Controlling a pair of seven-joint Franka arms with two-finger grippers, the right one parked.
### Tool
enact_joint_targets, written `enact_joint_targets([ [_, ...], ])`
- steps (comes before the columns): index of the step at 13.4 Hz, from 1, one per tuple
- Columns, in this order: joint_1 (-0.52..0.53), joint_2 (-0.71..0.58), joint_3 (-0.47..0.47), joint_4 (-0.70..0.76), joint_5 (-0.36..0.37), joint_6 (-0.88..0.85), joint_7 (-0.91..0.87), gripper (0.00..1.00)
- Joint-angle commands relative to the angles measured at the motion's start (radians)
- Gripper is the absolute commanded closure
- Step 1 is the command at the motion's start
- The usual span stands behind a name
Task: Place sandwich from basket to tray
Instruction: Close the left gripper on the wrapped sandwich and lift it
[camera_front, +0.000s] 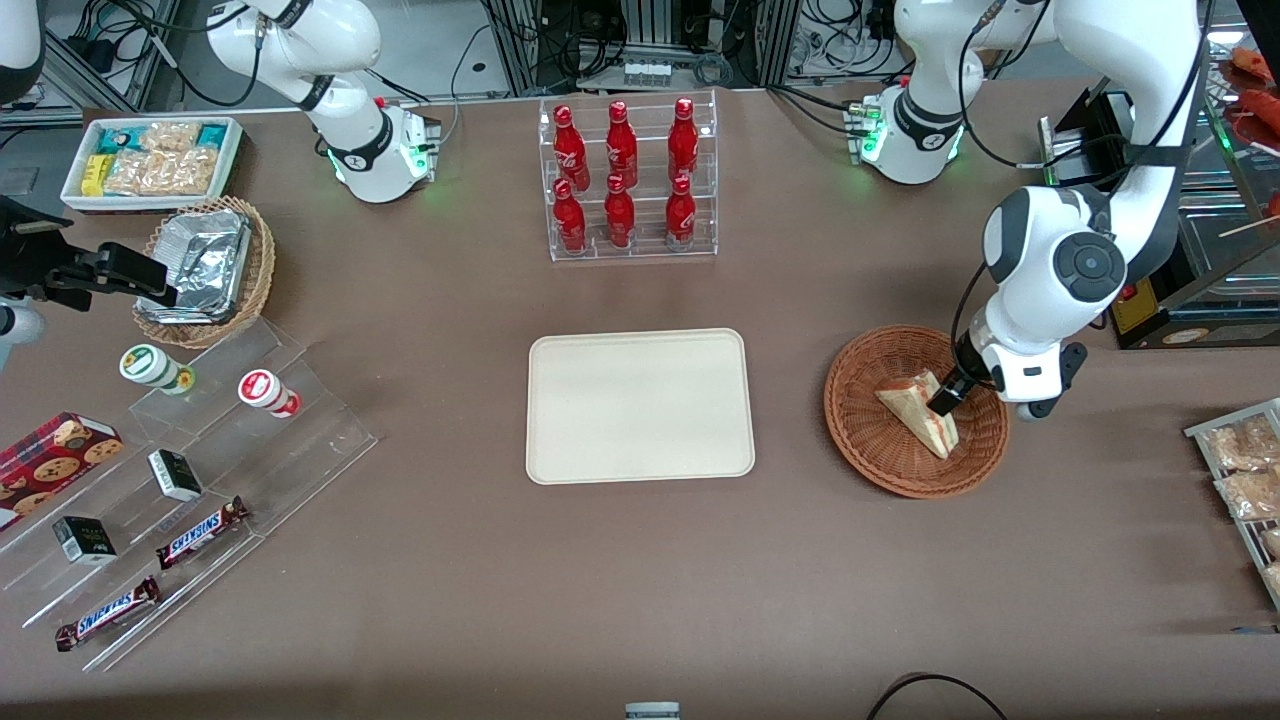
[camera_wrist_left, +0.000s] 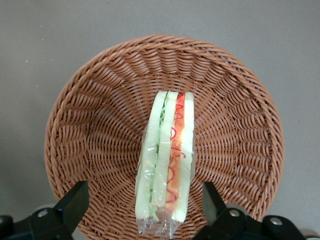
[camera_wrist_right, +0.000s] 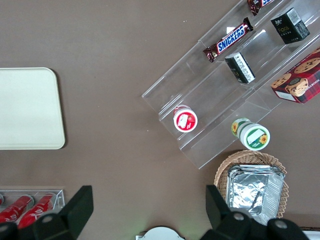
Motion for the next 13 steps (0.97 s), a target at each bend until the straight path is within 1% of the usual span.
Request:
enact_joint_targets([
  [1, -0.021, 0.024, -0.004, 0.002, 0.0, 0.037, -0.046, 0.0],
  [3, -0.039, 0.052, -0.004, 0.004, -0.002, 0.075, -0.079, 0.0],
  [7, -0.042, 0.104, -0.004, 0.004, 0.003, 0.106, -0.078, 0.01],
  [8, -0.042, 0.118, -0.002, 0.004, 0.003, 0.117, -0.078, 0.23],
  [9, -0.042, 0.119, -0.002, 0.004, 0.008, 0.117, -0.07, 0.72],
  [10, -0.042, 0.116, -0.002, 0.004, 0.014, 0.109, -0.055, 1.0],
  [11, -0.041, 0.109, -0.002, 0.004, 0.014, 0.099, -0.028, 1.0],
  [13, -0.039, 0.075, -0.001, 0.017, 0.014, 0.024, 0.016, 1.0],
])
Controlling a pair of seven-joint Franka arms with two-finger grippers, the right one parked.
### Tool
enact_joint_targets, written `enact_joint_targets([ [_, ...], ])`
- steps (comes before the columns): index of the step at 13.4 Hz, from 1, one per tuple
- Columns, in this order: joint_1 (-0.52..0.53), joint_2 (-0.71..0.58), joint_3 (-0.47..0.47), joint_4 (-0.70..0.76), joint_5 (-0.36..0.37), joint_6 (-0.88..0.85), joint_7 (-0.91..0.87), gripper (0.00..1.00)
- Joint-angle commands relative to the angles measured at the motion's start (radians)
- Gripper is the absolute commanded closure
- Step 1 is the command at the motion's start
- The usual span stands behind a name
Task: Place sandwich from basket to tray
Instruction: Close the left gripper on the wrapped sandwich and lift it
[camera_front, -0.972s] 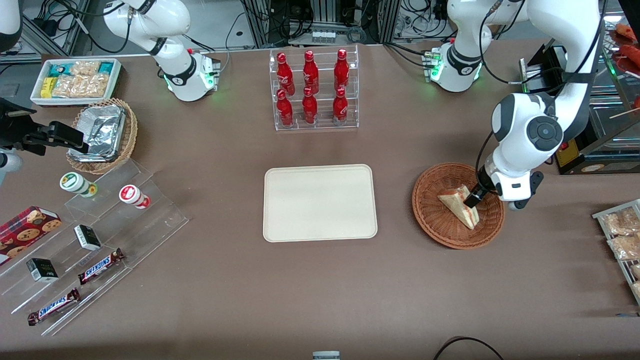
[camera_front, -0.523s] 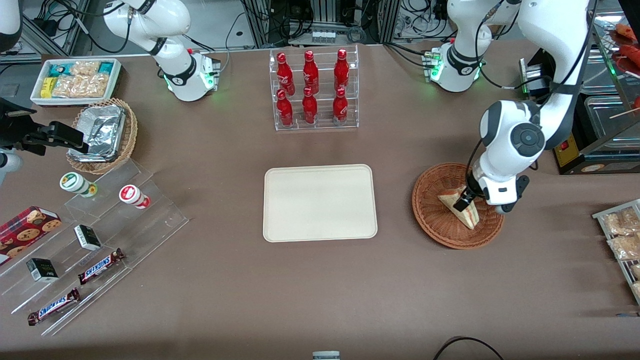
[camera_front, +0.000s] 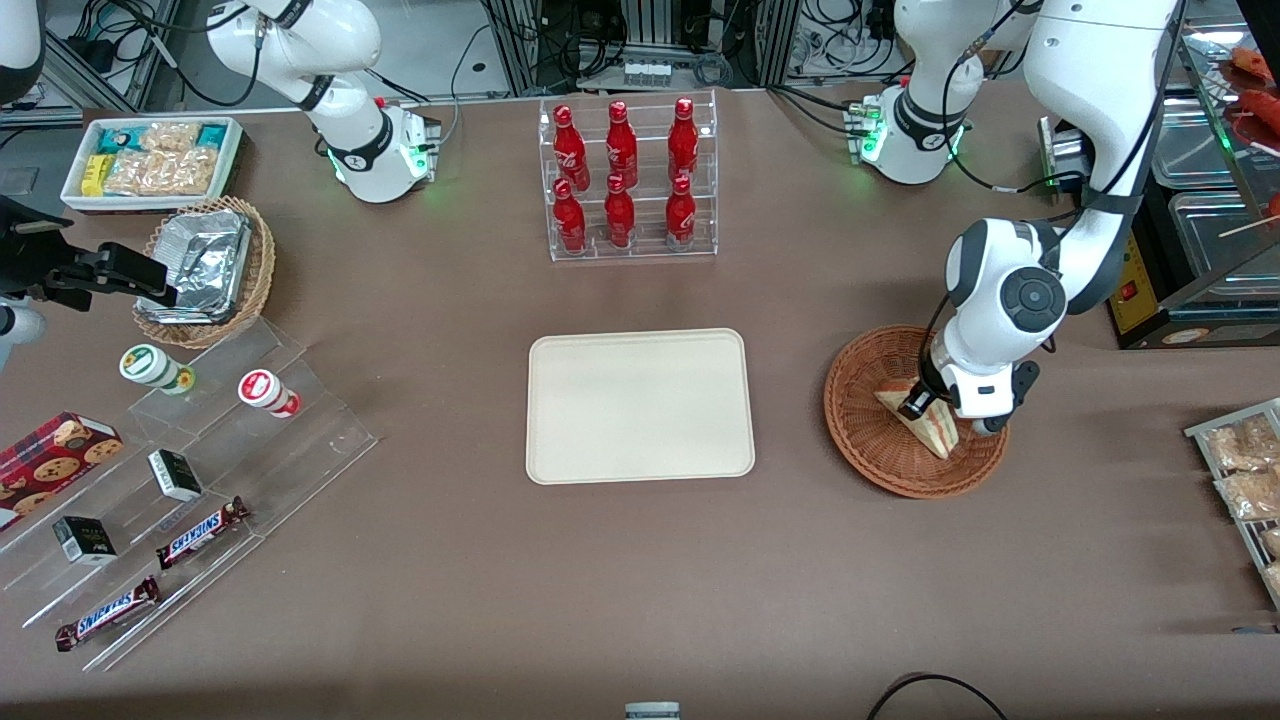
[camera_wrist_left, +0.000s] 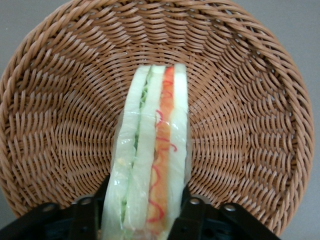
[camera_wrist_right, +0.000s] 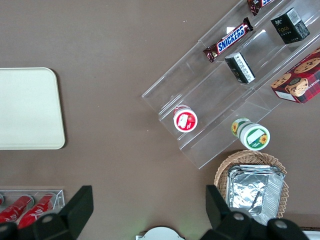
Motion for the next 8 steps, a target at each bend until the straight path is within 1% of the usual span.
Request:
enact_joint_targets([
  [1, -0.003, -0.059, 0.005, 0.032, 0.012, -0.093, 0.051, 1.0],
  [4, -0.016, -0.058, -0.011, 0.127, 0.014, -0.214, 0.071, 1.0],
  [5, -0.04, -0.05, -0.015, 0.156, 0.017, -0.235, 0.094, 1.0],
  [8, -0.15, 0.025, -0.017, 0.265, 0.019, -0.276, 0.137, 1.0],
])
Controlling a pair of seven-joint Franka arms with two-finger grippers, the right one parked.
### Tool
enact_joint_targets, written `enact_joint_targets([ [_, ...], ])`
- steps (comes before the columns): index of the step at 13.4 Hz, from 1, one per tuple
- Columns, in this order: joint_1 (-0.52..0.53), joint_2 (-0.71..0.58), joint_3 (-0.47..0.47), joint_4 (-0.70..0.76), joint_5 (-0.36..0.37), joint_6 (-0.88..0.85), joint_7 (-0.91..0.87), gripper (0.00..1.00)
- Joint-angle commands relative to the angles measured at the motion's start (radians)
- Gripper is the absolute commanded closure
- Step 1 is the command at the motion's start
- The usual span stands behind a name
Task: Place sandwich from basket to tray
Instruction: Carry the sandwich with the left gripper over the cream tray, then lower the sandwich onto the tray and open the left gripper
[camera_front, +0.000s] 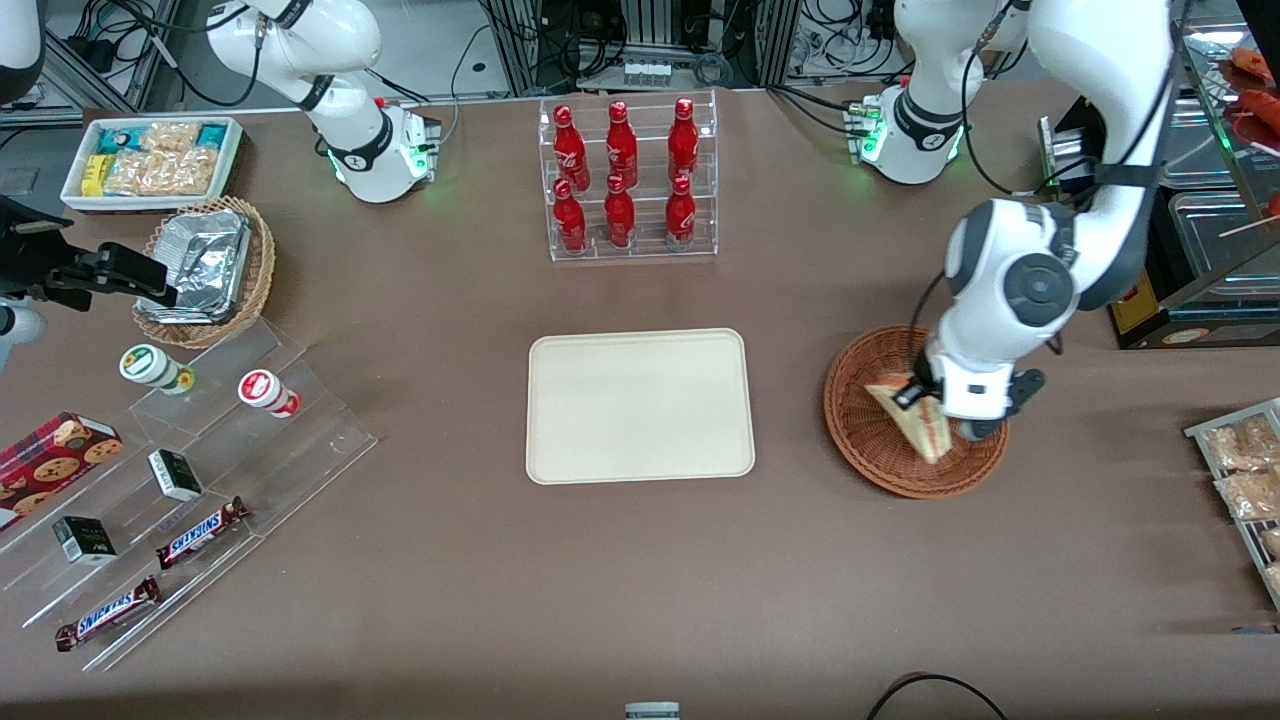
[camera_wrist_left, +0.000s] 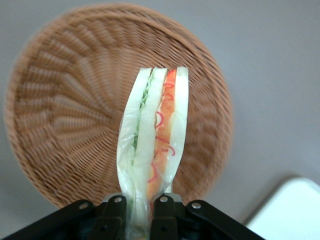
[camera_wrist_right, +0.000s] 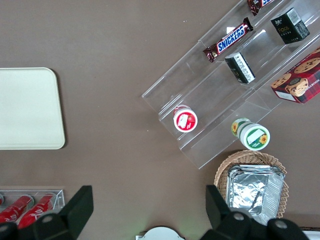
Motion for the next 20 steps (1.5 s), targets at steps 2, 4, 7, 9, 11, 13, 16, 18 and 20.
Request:
enact_joint_targets([
  [2, -0.145, 0.136, 0.002, 0.194, 0.013, -0.078, 0.026, 1.0],
  [4, -0.243, 0.223, 0.002, 0.307, 0.005, -0.078, 0.001, 1.0],
  [7, -0.357, 0.373, 0.003, 0.519, 0.013, -0.122, -0.132, 1.0],
  [9, -0.42, 0.452, 0.003, 0.623, 0.007, -0.17, -0.138, 1.0],
  [11, -0.469, 0.506, 0.003, 0.697, 0.007, -0.181, -0.164, 1.0],
  [13, -0.516, 0.558, 0.006, 0.743, 0.011, -0.181, -0.174, 1.0],
  [16, -0.547, 0.575, 0.006, 0.752, 0.011, -0.181, -0.174, 1.0],
  [18, -0.553, 0.59, 0.005, 0.76, 0.01, -0.181, -0.171, 1.0],
  [20, -0.555, 0.599, 0.005, 0.766, 0.01, -0.181, -0.167, 1.0],
])
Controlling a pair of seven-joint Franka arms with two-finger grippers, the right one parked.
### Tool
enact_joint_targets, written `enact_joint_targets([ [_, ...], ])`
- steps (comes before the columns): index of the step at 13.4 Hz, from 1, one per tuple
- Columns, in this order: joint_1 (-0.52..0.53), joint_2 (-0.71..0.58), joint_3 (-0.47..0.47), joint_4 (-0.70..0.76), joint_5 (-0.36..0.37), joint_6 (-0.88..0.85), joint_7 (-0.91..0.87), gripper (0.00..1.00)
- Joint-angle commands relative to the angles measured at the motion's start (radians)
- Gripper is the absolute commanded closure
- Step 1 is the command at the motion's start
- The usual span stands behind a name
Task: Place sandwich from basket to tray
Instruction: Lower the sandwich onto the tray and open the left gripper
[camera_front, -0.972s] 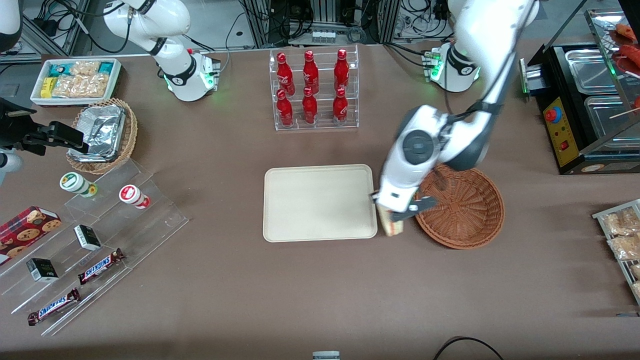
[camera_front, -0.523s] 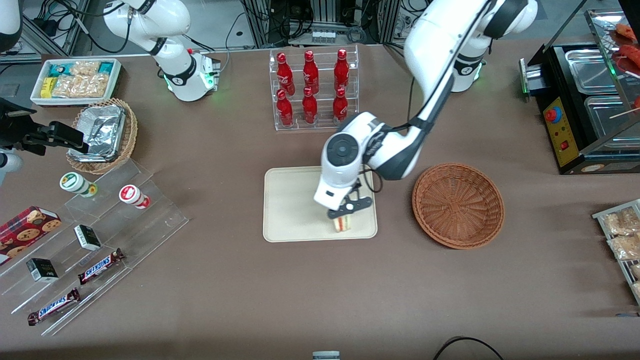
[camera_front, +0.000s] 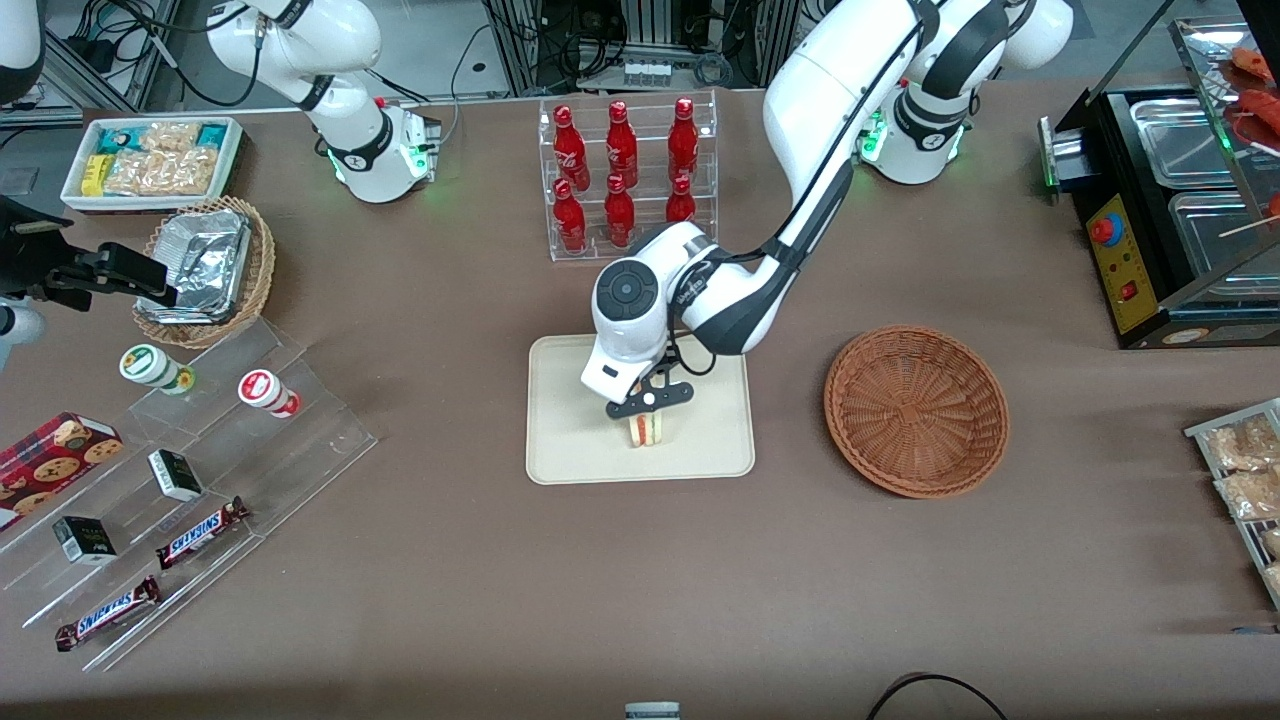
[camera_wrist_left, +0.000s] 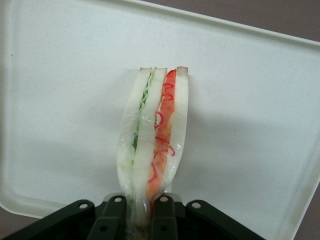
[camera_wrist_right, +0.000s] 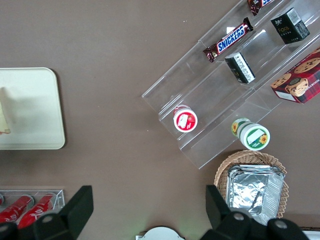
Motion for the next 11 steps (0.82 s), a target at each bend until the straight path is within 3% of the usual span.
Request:
enact_joint_targets([
  [1, -0.015, 0.032, 0.013, 0.055, 0.012, -0.028, -0.011, 1.0],
  [5, -0.014, 0.051, 0.013, 0.072, 0.01, -0.023, -0.004, 1.0],
  [6, -0.014, 0.049, 0.013, 0.075, 0.01, -0.023, -0.003, 0.91],
  [7, -0.014, 0.049, 0.013, 0.078, 0.01, -0.023, -0.001, 0.3],
  [8, -0.014, 0.047, 0.013, 0.076, 0.01, -0.023, 0.0, 0.0],
  [11, -0.003, 0.015, 0.015, 0.076, 0.004, -0.028, 0.002, 0.0],
])
